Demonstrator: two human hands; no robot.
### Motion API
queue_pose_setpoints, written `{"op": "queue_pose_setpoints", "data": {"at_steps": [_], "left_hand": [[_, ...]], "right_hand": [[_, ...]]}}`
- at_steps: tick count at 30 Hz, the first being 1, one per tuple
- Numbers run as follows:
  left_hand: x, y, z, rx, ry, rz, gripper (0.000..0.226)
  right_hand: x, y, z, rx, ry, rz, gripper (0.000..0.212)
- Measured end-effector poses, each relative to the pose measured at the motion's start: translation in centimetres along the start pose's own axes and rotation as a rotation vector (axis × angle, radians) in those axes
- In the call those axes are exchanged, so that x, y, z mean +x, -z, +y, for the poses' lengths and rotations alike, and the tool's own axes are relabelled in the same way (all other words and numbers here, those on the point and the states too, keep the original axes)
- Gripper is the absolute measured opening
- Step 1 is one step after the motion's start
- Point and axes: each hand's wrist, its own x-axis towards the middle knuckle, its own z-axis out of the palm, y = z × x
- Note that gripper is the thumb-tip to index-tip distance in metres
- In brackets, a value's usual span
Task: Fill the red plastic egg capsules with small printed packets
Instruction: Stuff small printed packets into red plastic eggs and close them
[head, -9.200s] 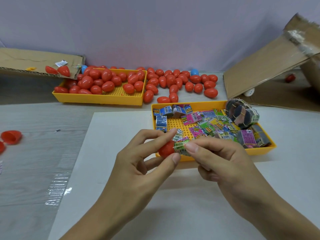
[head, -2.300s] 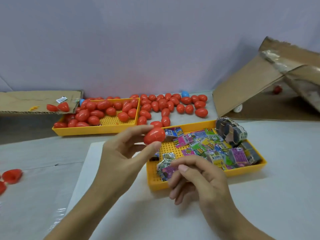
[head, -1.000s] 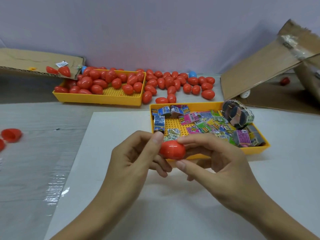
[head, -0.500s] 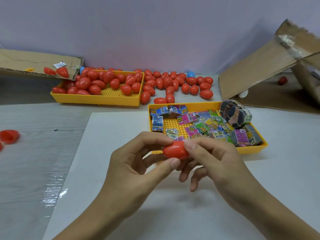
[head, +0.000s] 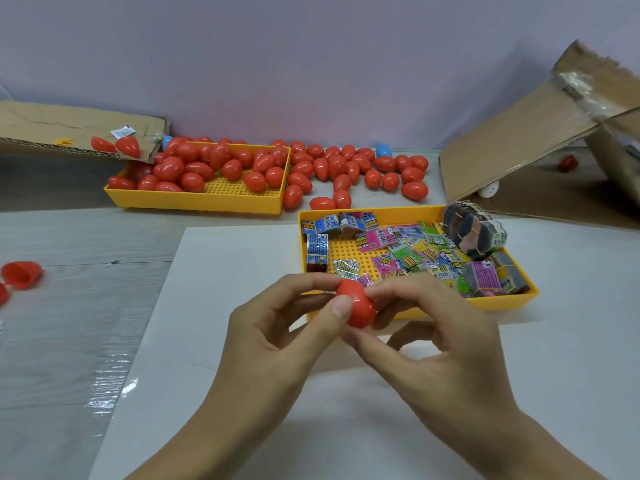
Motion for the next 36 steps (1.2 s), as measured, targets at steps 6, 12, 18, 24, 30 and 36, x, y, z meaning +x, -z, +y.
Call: {"op": "queue_pose_setpoints", "data": {"at_steps": [6,12,18,24,30,36], "left_hand": [[0.3,0.6,-0.3,0.075,-0.143,-0.029,0.037],[-0.1,0.7,-0.7,0.426,-0.407,-0.124,0.062],[0.0,0.5,-0.6,0.339,-0.340,-0.043,0.059],[0.2,0.8,-0.3,0.273,-0.138,-0.013,0.029],[0.5,0.9,-0.3,0.221,-0.104,-0.057,0.033],[1.0,1.4,0.1,0.147,-0.161,0.067,0.029]], "right_hand": [[0.2,0.1,0.1,0.234,-0.237,-0.080,0.026],[1.2,0.7,-0.1,0.440,-0.505,-0.177,0.022],[1.5,0.7,0.0,0.545,-0.544,-0.156,0.022],[1.4,0.7,-0.1,0.576,-0.509,-0.153,0.020],[1.4,0.9,0.4,0.557,-0.455,-0.181,0.026],[2.4,2.1,2.2,-0.172,-0.085,0.016,0.016]]}}
